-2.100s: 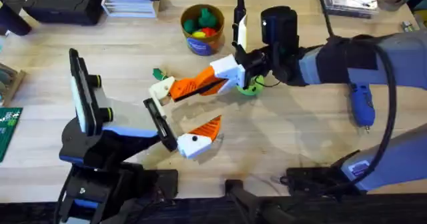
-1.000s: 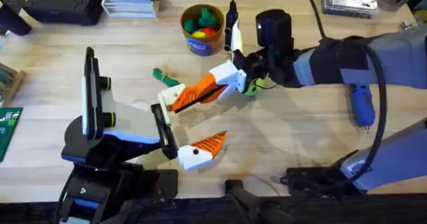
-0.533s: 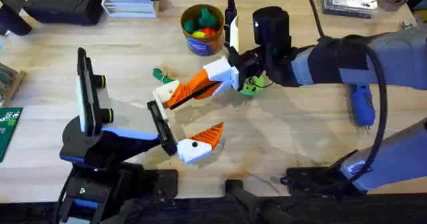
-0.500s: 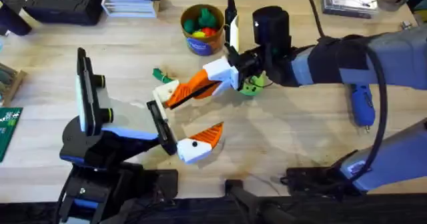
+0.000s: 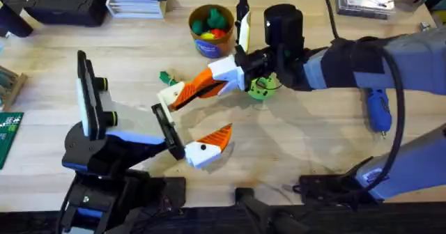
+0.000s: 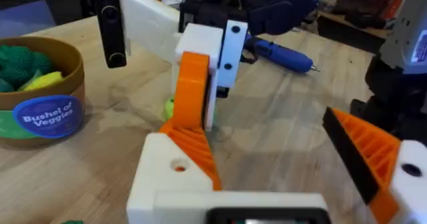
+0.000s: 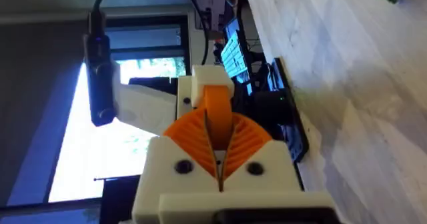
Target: Pick up the gripper from the table and insert it into the empty holder that is missing its gripper. Then pick up a screw, insert it into the mounting hole, and use the screwdriver to tighten it. Finally, clean up the table by picking up the vegetable and placing it into the bucket.
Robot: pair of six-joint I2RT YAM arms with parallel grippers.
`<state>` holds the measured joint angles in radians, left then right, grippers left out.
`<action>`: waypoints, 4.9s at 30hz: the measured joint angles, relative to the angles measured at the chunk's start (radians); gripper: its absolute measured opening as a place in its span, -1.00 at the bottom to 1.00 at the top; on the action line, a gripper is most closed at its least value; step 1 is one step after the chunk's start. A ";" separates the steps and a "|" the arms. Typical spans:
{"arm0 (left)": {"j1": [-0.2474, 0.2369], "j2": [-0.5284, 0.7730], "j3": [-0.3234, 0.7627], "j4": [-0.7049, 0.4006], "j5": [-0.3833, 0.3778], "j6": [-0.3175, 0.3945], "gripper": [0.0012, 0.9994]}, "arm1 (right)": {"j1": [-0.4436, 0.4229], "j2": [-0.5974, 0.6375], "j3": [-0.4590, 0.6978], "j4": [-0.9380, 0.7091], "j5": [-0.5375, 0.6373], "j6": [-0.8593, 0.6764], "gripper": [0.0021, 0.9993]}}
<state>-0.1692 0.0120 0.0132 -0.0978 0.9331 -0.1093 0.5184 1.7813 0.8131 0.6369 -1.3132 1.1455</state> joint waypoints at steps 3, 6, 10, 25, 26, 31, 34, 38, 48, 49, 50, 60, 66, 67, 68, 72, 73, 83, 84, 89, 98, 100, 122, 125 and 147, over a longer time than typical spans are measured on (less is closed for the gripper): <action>0.000 0.000 0.000 0.000 -0.006 0.000 0.97 | 0.003 0.000 0.000 0.004 0.008 0.001 -0.99; 0.001 0.000 0.000 0.000 -0.014 -0.001 0.97 | 0.009 0.000 0.000 0.007 0.017 0.003 -0.99; 0.010 0.000 0.000 0.001 -0.034 -0.008 0.97 | 0.029 -0.002 0.002 0.013 0.052 0.005 -0.99; 0.023 0.002 0.001 0.005 -0.108 -0.027 0.97 | 0.074 -0.017 0.011 0.020 0.194 0.015 -0.99; 0.023 0.001 0.001 0.005 -0.109 -0.027 0.97 | 0.074 -0.017 0.011 0.021 0.195 0.015 -0.99; 0.023 0.002 0.001 0.004 -0.112 -0.028 0.97 | 0.075 -0.017 0.011 0.021 0.199 0.014 -0.99; 0.023 0.002 0.001 0.004 -0.112 -0.030 0.97 | 0.075 -0.017 0.011 0.021 0.199 0.014 -0.99; 0.023 0.002 0.001 0.004 -0.113 -0.030 0.97 | 0.075 -0.017 0.011 0.021 0.198 0.006 -0.99; 0.023 0.002 0.002 0.004 -0.113 -0.029 0.97 | 0.075 -0.017 0.011 0.016 0.187 -0.031 -0.86; 0.023 0.002 0.002 0.004 -0.113 -0.028 0.97 | 0.075 -0.017 0.011 0.015 0.187 -0.033 -0.83; 0.023 0.002 0.002 0.004 -0.113 -0.027 0.97 | 0.075 -0.017 0.011 0.014 0.186 -0.036 -0.82; 0.011 0.001 0.003 0.000 -0.060 -0.010 0.97 | 0.085 -0.016 0.011 0.006 0.161 -0.081 -0.48; 0.011 0.001 0.003 0.000 -0.057 0.001 0.97 | 0.085 -0.013 0.011 -0.001 0.152 -0.092 -0.33; 0.011 0.001 0.003 0.000 -0.057 0.003 0.97 | 0.085 -0.013 0.011 -0.002 0.149 -0.095 -0.27; 0.011 0.000 0.003 0.000 -0.057 0.004 0.97 | 0.085 -0.011 0.011 -0.002 0.146 -0.098 -0.21; 0.011 0.000 0.003 0.000 -0.057 0.008 0.97 | 0.085 -0.007 0.011 -0.005 0.144 -0.104 -0.11; 0.011 0.000 0.003 0.000 -0.056 0.009 0.97 | 0.084 -0.007 0.011 -0.005 0.142 -0.104 -0.09; 0.008 -0.008 0.003 -0.001 -0.013 0.041 0.97 | 0.060 0.008 0.009 -0.013 0.085 -0.111 0.53; 0.005 -0.008 0.003 -0.003 0.009 0.042 0.97 | 0.062 0.008 0.010 -0.009 0.077 -0.112 0.55; -0.019 -0.008 0.003 -0.009 0.072 0.041 0.97 | 0.072 0.008 0.010 -0.007 0.041 -0.123 0.73; -0.019 -0.008 0.003 -0.011 0.096 0.041 0.97 | 0.025 0.008 0.010 -0.008 0.034 -0.129 0.99; -0.019 -0.008 0.003 -0.011 0.096 0.041 0.97 | 0.005 0.008 0.010 -0.008 0.045 -0.132 0.99; -0.019 -0.008 0.003 -0.011 0.096 0.041 0.97 | -0.228 -0.292 0.223 -0.800 0.362 -0.520 0.99; -0.019 -0.008 0.003 -0.011 0.096 0.041 0.97 | -0.205 -0.398 0.240 -1.070 0.528 -0.643 0.99; -0.019 -0.008 0.003 -0.011 0.097 0.041 0.97 | 0.090 -0.530 0.250 -1.544 1.320 -0.825 0.98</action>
<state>-0.1883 0.0036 0.0162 -0.1093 1.0298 -0.0681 0.6086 1.2508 1.0634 -0.9074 0.0068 0.3209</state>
